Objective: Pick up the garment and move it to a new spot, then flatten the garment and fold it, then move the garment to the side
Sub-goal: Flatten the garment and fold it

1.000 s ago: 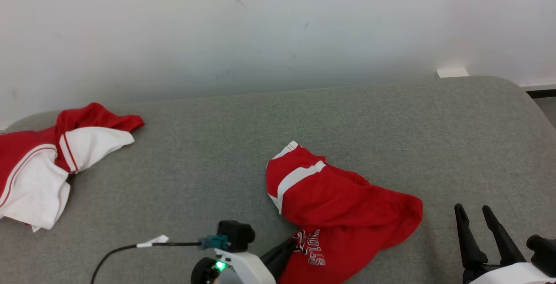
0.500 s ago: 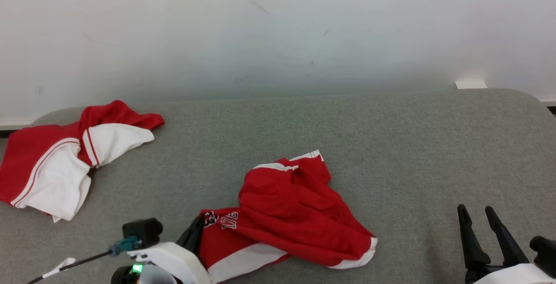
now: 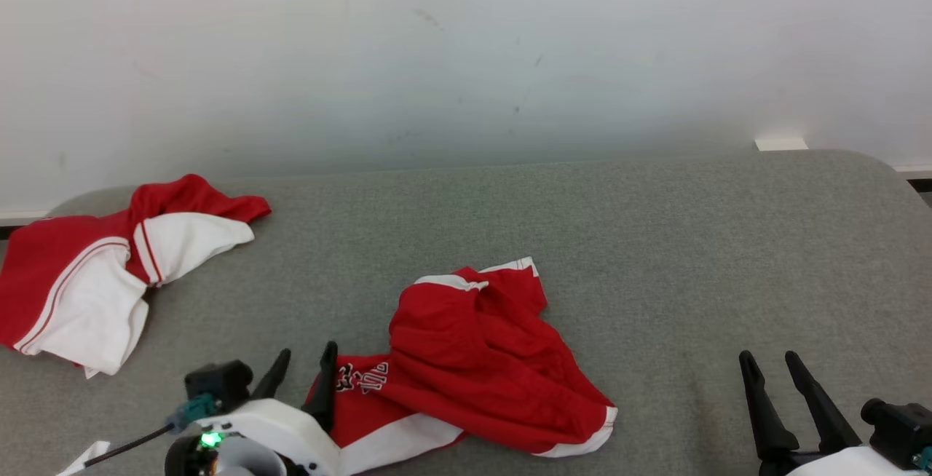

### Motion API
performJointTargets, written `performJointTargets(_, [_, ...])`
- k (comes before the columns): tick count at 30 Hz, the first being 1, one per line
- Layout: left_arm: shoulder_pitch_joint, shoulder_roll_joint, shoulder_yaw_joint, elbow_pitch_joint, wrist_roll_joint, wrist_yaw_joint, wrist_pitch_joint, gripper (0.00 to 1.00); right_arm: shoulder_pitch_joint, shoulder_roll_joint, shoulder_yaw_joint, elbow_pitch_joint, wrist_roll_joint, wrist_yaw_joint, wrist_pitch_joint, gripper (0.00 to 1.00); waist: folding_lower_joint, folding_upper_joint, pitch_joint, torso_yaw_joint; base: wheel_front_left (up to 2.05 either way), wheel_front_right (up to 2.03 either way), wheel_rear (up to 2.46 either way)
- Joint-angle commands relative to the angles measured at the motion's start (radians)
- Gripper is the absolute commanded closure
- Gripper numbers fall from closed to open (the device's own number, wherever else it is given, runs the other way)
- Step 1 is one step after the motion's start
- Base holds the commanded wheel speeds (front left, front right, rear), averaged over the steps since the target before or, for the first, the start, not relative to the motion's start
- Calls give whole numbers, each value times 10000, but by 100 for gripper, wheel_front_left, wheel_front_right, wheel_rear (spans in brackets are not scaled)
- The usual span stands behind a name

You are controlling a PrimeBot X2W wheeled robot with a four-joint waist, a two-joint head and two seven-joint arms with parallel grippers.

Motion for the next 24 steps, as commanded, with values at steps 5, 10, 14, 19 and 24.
performJointTargets(5, [1179,-302,1915,-2703,1381,417,-54,0,230,0,-7,-211,55,-22,-130,0,0,0,16,286,0,0,0])
performJointTargets(10, [2475,-982,3461,-4829,3174,226,-58,0,237,-2,15,-371,-64,-22,-212,0,0,0,39,610,0,0,0])
performJointTargets(14, [3163,-1386,4210,-5514,4139,-24,-58,0,116,-31,69,-548,-286,-22,-272,0,0,0,41,809,0,0,0])
performJointTargets(19, [3487,-1685,4611,-5690,4673,-400,-59,0,-83,47,617,-457,-554,-22,-296,0,0,0,1,1098,0,0,0])
performJointTargets(24, [3400,-1762,4730,-5672,4866,-616,-60,0,-781,150,1628,-42,-739,-22,-47,0,0,0,-58,1328,0,0,0])
